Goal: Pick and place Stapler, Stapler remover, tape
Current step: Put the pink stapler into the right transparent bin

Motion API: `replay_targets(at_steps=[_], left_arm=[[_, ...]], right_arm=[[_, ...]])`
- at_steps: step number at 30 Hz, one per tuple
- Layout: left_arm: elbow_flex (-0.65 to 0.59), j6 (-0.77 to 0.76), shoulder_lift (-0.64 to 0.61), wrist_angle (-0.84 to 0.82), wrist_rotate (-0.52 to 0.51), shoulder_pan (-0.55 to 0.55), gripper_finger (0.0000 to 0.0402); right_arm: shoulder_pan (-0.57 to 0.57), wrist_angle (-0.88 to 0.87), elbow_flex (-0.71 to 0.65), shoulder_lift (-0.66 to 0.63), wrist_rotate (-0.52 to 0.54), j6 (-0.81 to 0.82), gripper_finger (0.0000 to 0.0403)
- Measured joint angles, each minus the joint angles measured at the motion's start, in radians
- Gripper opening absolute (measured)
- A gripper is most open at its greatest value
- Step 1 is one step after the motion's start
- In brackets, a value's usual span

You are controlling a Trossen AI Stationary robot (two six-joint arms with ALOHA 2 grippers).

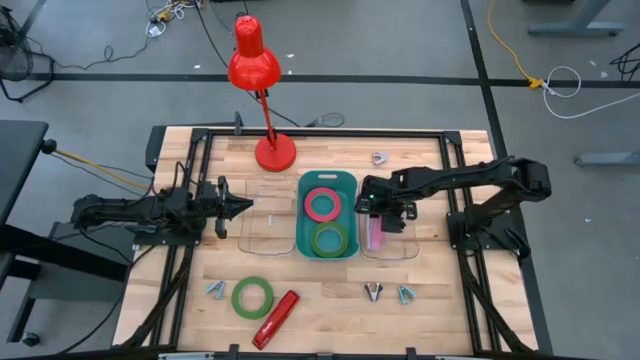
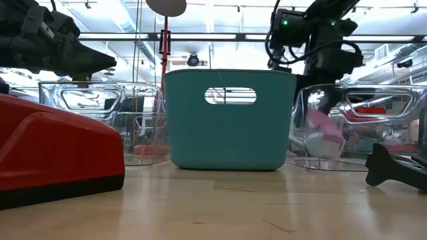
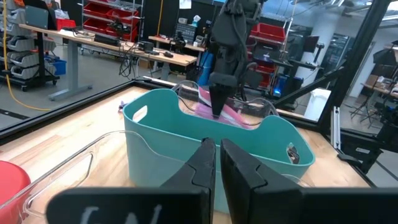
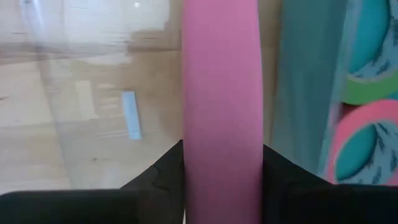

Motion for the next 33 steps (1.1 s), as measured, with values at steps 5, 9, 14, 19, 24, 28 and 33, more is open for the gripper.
replay_targets(at_steps=[5,9,14,19,24,28,33], left_arm=[[0.000,0.000,0.000,0.000,0.000,0.000,0.0028],[0.000,0.000,0.000,0.000,0.000,0.000,0.0028],[0.000,0.000,0.000,0.000,0.000,0.000,0.0028],[0.000,0.000,0.000,0.000,0.000,0.000,0.0028],[0.000,0.000,0.000,0.000,0.000,0.000,0.0028],[0.000,0.000,0.000,0.000,0.000,0.000,0.0028],[0.000,0.000,0.000,0.000,0.000,0.000,0.0028]], right_arm=[[0.000,0.018,0.000,0.028,0.000,0.001,0.0130],[0.000,0.056,0.000,0.029,0.000,0.002,0.0152],[-0.002,0.130,0.000,0.029,-0.001,0.058,0.0194],[-0.002,0.206,0.000,0.029,0.000,0.165,0.0224],[-0.002,0.223,0.000,0.028,0.000,0.207,0.0240],[-0.002,0.226,0.000,0.021,0.002,0.245,0.0244],[-0.002,0.217,0.000,-0.017,0.012,0.246,0.0244]])
